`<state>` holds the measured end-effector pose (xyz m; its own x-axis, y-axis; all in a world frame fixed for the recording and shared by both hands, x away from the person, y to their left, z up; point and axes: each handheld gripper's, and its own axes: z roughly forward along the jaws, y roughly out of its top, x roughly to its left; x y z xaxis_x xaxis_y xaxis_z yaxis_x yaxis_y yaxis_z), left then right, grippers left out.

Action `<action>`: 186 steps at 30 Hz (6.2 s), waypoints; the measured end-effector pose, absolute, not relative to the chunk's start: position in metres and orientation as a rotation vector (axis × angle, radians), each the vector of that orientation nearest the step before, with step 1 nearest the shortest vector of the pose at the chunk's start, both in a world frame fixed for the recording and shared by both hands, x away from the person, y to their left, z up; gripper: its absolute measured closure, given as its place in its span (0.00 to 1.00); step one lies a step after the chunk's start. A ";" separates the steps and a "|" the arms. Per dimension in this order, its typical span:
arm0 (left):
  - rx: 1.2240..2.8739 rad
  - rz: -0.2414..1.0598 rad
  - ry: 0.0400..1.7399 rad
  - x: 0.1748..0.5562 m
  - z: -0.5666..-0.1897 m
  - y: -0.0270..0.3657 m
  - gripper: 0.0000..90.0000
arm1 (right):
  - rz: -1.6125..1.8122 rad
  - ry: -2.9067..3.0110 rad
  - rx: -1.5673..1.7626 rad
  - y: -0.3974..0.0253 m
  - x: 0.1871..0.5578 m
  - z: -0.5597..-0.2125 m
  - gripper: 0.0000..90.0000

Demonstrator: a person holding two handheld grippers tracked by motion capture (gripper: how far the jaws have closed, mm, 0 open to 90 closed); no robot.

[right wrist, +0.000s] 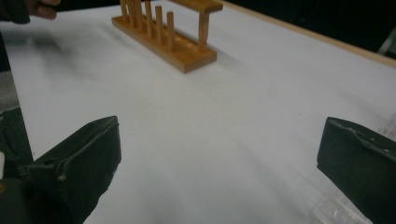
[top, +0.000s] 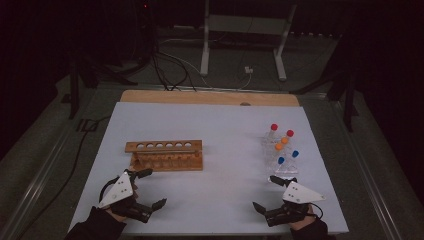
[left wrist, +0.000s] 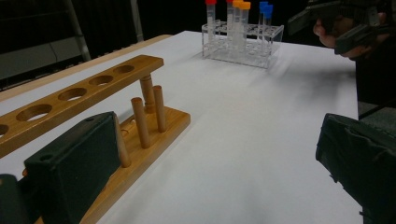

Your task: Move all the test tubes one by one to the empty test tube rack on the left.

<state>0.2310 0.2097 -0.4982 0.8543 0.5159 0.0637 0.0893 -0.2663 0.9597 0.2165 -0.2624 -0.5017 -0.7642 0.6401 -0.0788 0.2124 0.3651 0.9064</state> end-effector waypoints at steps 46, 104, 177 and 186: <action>1.810 0.428 0.460 0.230 -0.497 0.211 0.01 | 1.363 2.036 0.854 -0.258 0.215 -0.452 0.00; 1.826 0.418 0.458 0.230 -0.498 0.210 0.01 | 0.983 1.931 1.492 -0.273 0.265 -0.468 0.80; 1.878 0.269 0.462 0.246 -0.452 0.159 0.01 | 1.114 2.179 1.008 -0.181 0.235 -0.439 0.85; 1.871 0.221 0.414 0.261 -0.441 0.131 0.01 | 1.125 2.214 0.967 -0.169 0.232 -0.442 0.85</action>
